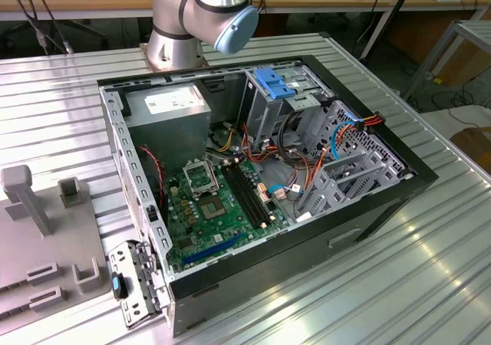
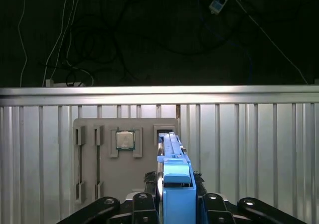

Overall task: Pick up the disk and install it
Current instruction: 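Pick up the disk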

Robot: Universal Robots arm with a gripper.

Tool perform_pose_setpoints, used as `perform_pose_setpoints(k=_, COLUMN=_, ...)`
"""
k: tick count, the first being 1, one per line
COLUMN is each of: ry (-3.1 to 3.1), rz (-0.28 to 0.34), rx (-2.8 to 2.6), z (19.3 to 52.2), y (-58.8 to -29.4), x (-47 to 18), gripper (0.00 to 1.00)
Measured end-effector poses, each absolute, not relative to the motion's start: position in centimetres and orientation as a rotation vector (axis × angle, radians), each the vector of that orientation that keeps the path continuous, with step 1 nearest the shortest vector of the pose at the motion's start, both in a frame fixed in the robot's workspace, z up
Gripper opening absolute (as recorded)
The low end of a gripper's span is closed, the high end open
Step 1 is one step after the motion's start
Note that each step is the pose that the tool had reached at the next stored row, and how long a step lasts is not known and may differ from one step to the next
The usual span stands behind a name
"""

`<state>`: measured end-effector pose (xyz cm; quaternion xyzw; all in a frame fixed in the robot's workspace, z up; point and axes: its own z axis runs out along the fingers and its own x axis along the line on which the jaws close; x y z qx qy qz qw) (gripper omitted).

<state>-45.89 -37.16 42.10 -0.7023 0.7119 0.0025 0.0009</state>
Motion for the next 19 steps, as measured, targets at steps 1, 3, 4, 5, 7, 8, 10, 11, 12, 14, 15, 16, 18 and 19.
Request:
perform_pose_setpoints(k=1, ry=2.235, rz=0.008, rx=-2.205, z=42.2, y=-37.2, x=-45.9, gripper=0.37)
perform_pose_setpoints(k=3, ry=2.235, rz=0.008, rx=-2.205, z=42.3, y=-37.2, x=-45.9, gripper=0.37)
perform_pose_setpoints(k=4, ry=2.235, rz=0.008, rx=-2.205, z=42.4, y=-37.2, x=-45.9, gripper=0.37)
perform_pose_setpoints(k=5, ry=2.235, rz=0.008, rx=-2.205, z=42.5, y=-37.2, x=-45.9, gripper=0.37)
perform_pose_setpoints(k=7, ry=2.235, rz=0.008, rx=-2.205, z=42.7, y=-37.2, x=-45.9, gripper=0.37)
perform_pose_setpoints(k=8, ry=2.235, rz=0.008, rx=-2.205, z=42.8, y=-37.2, x=-45.9, gripper=0.37)
perform_pose_setpoints(k=10, ry=2.235, rz=0.008, rx=-2.205, z=42.9, y=-37.2, x=-45.9, gripper=0.37)
perform_pose_setpoints(k=11, ry=2.235, rz=0.008, rx=-2.205, z=43.0, y=-37.2, x=-45.9, gripper=0.37)
perform_pose_setpoints(k=12, ry=2.235, rz=0.008, rx=-2.205, z=43.1, y=-37.2, x=-45.9, gripper=0.37)
perform_pose_setpoints(k=14, ry=2.235, rz=0.008, rx=-2.205, z=43.4, y=-37.2, x=-45.9, gripper=0.37)
perform_pose_setpoints(k=15, ry=2.235, rz=0.008, rx=-2.205, z=43.5, y=-37.2, x=-45.9, gripper=0.37)
perform_pose_setpoints(k=16, ry=2.235, rz=0.008, rx=-2.205, z=43.8, y=-37.2, x=-45.9, gripper=0.37)
perform_pose_setpoints(k=18, ry=2.235, rz=0.008, rx=-2.205, z=44.0, y=-37.2, x=-45.9, gripper=0.37)
perform_pose_setpoints(k=19, ry=2.235, rz=0.008, rx=-2.205, z=44.2, y=-37.2, x=-45.9, gripper=0.37)
